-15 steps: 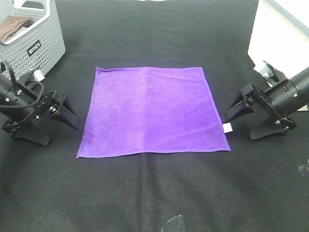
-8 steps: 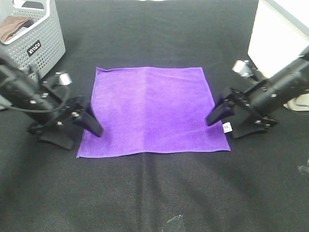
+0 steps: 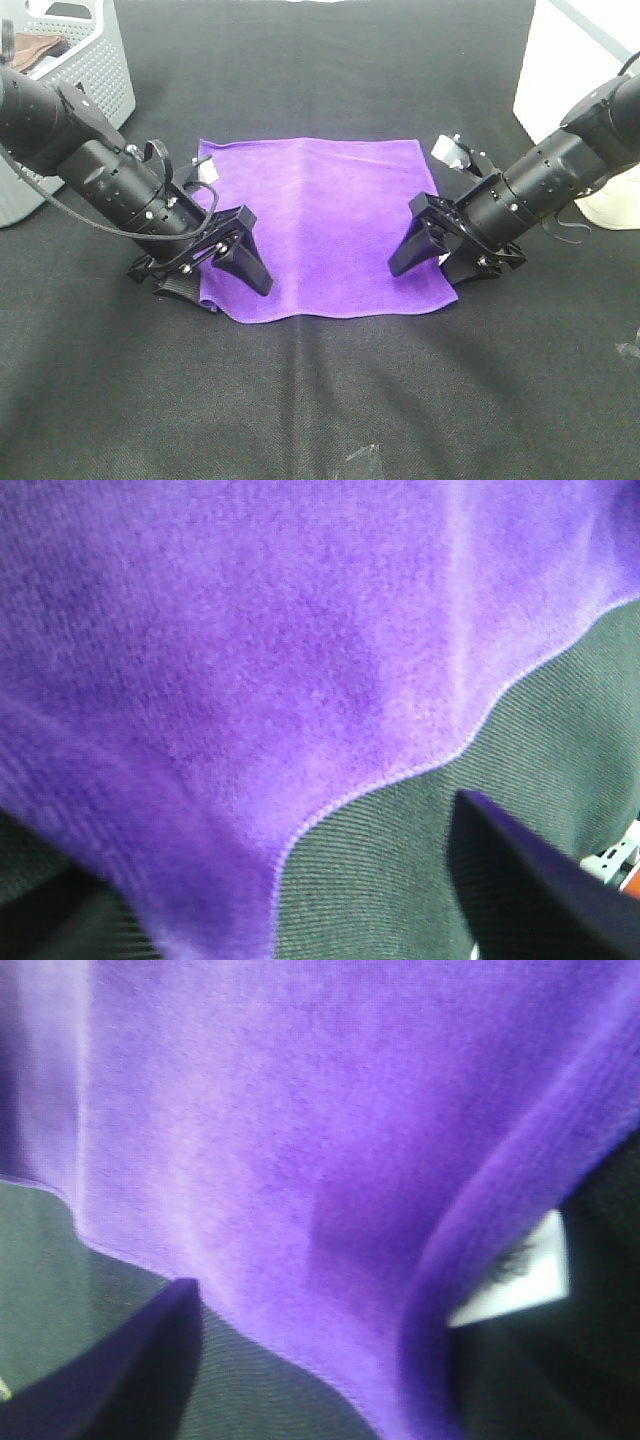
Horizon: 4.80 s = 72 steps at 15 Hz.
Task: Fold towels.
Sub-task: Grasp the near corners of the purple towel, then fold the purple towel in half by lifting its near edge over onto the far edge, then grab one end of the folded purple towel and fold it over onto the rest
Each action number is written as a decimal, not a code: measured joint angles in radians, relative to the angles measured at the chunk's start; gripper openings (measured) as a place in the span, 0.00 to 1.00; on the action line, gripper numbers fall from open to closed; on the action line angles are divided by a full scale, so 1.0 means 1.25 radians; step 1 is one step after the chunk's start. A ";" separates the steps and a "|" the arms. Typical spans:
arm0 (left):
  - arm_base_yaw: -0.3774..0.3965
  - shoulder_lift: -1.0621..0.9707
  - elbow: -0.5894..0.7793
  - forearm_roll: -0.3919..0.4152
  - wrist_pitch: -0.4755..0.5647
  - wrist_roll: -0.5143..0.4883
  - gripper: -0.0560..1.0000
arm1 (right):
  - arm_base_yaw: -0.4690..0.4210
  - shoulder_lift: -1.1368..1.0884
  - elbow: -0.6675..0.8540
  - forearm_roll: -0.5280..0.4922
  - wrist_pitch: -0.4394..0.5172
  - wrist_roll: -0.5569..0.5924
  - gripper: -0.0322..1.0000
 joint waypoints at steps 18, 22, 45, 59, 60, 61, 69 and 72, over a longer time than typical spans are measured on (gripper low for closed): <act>-0.009 -0.253 0.168 0.174 0.005 -0.020 0.05 | 0.008 -0.266 0.153 -0.095 0.146 0.123 0.03; -0.009 -0.286 0.168 0.173 -0.030 -0.023 0.05 | 0.009 -0.301 0.149 -0.102 0.097 0.136 0.03; 0.088 0.113 -0.474 0.280 0.093 -0.103 0.80 | 0.009 0.132 -0.506 -0.288 0.132 0.226 0.70; 0.156 0.283 -0.662 0.234 0.280 -0.125 0.82 | 0.009 0.050 -0.523 -0.305 0.289 0.271 0.71; 0.156 0.290 -0.666 0.222 0.282 -0.125 0.82 | 0.009 0.050 -0.523 -0.305 0.289 0.271 0.71; 0.152 0.296 -0.669 0.210 0.282 -0.125 0.82 | 0.009 0.050 -0.523 -0.305 0.289 0.271 0.71; 0.048 0.338 -0.719 0.204 0.278 -0.138 0.41 | 0.009 0.050 -0.523 -0.305 0.318 0.271 0.71; 0.042 0.352 -0.764 0.276 0.286 -0.143 0.08 | 0.009 0.050 -0.523 -0.305 0.325 0.271 0.71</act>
